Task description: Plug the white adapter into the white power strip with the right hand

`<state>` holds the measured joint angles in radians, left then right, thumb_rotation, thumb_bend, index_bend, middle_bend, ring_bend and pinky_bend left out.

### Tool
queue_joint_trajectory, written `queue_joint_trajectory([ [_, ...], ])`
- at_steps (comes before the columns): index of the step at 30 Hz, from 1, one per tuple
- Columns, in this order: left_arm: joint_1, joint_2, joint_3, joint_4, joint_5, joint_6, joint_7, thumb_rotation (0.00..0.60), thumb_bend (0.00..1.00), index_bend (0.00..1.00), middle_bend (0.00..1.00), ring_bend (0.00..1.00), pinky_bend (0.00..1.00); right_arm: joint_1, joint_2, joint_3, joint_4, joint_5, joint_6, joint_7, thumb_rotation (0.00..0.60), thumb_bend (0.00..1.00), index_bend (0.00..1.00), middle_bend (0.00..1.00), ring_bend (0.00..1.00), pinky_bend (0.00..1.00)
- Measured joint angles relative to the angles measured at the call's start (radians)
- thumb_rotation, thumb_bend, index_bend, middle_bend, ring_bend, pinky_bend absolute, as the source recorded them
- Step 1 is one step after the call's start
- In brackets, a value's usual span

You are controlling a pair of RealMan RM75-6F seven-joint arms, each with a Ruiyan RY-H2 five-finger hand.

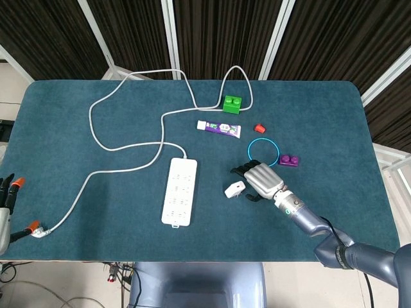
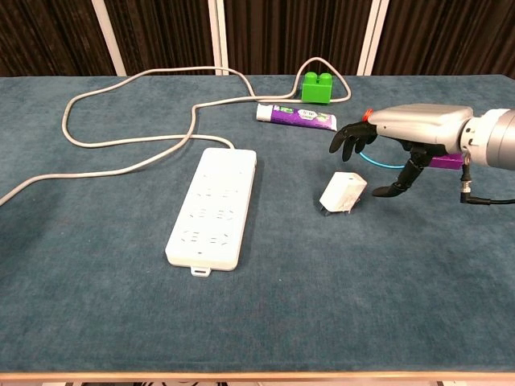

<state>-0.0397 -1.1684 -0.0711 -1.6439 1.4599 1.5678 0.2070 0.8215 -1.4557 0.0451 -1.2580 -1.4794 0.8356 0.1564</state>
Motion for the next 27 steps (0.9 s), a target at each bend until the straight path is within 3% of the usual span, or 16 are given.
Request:
queue_joint_trajectory([
  [5, -0.001, -0.004, 0.001, 0.0, -0.001, -0.004, 0.01, 0.6, 0.1, 0.12, 0.0, 0.0, 0.0, -0.001, -0.01, 0.002, 0.01, 0.002, -0.001, 0.007, 0.6, 0.34, 0.25, 0.33, 0.33, 0.24],
  [17, -0.002, -0.006, -0.001, 0.001, -0.006, -0.005, 0.015, 0.6, 0.1, 0.12, 0.0, 0.0, 0.0, 0.004, -0.05, 0.005, 0.045, -0.006, -0.005, 0.033, 0.6, 0.44, 0.29, 0.36, 0.36, 0.24],
  [27, -0.001, -0.004, -0.002, 0.001, -0.008, -0.004, 0.013, 0.6, 0.1, 0.12, 0.0, 0.0, 0.0, 0.007, -0.069, -0.004, 0.065, -0.015, -0.014, 0.027, 0.6, 0.45, 0.31, 0.37, 0.36, 0.24],
])
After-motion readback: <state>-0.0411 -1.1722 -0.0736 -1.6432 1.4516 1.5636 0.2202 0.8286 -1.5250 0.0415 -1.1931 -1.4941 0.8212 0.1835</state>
